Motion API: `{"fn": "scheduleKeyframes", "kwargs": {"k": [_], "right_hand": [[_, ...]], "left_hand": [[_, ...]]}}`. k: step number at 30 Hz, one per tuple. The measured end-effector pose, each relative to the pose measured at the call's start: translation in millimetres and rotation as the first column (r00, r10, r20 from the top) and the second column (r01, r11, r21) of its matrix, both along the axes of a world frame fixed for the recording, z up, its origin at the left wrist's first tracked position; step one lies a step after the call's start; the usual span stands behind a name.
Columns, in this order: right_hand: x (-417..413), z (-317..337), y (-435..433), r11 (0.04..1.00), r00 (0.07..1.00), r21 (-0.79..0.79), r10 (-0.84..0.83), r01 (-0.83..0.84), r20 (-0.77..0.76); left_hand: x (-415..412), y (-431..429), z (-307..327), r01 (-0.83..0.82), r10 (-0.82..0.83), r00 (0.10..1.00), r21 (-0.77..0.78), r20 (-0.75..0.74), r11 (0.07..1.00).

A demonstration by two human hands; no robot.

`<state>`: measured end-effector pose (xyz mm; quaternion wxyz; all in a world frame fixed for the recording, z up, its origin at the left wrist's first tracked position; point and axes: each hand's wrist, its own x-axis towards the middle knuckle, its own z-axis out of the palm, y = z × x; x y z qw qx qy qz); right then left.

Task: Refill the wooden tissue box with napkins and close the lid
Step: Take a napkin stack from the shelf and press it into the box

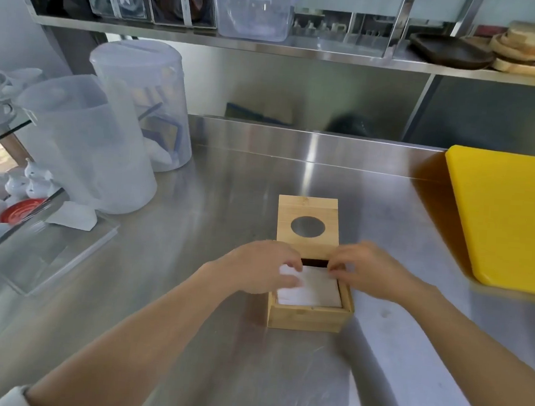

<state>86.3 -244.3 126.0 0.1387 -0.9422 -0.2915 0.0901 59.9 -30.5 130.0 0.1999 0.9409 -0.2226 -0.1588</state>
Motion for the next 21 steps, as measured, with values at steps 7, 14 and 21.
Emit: {"fn": "scheduleKeyframes", "kwargs": {"k": [7, 14, 21], "right_hand": [[21, -11, -11, 0.510, 0.740, 0.540, -0.393, 0.670, -0.546], [27, -22, 4, 0.483, 0.595, 0.425, -0.283, 0.766, -0.752], [25, -25, 7, 0.430, 0.643, 0.496, -0.327, 0.754, -0.693]], "left_hand": [[12, -6, 8, -0.639, 0.647, 0.733, -0.540, -0.210, 0.548], [17, -12, -10, -0.838, 0.535, 0.543, -0.464, -0.648, 0.288], [13, -13, -20, -0.774, 0.592, 0.605, -0.569, -0.533, 0.279]]}}
